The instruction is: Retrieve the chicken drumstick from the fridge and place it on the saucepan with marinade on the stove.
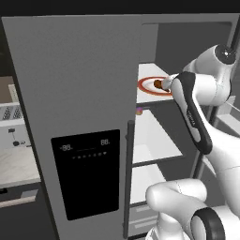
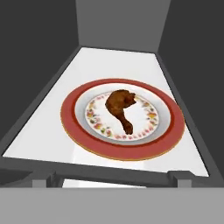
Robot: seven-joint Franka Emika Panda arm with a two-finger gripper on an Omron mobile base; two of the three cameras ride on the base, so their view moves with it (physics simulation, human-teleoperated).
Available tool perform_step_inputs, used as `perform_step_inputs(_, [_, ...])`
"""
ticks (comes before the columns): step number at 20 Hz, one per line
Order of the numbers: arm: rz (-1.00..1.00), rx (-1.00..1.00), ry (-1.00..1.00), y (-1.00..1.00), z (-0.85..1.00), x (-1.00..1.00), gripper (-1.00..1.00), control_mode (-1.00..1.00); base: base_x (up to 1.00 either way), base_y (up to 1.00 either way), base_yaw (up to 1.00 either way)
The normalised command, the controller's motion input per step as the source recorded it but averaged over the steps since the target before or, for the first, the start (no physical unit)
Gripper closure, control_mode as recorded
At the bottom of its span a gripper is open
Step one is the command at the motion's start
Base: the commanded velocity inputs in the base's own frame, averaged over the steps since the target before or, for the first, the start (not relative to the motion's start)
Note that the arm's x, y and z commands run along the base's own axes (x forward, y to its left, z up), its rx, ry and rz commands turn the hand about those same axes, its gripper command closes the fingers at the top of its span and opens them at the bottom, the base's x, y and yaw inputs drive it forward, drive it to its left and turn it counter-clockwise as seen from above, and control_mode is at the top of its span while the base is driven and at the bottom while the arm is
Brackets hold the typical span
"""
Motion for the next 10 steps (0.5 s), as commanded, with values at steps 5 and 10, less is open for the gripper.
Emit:
perform_step_inputs(5, [0.0, 0.0, 0.0, 0.0, 0.0, 0.53, -1.0, -1.0, 0.0, 0.0, 0.0])
perform_step_inputs(10, [0.0, 0.0, 0.0, 0.0, -0.07, 0.5, -1.0, -1.0, 0.0, 0.0, 0.0])
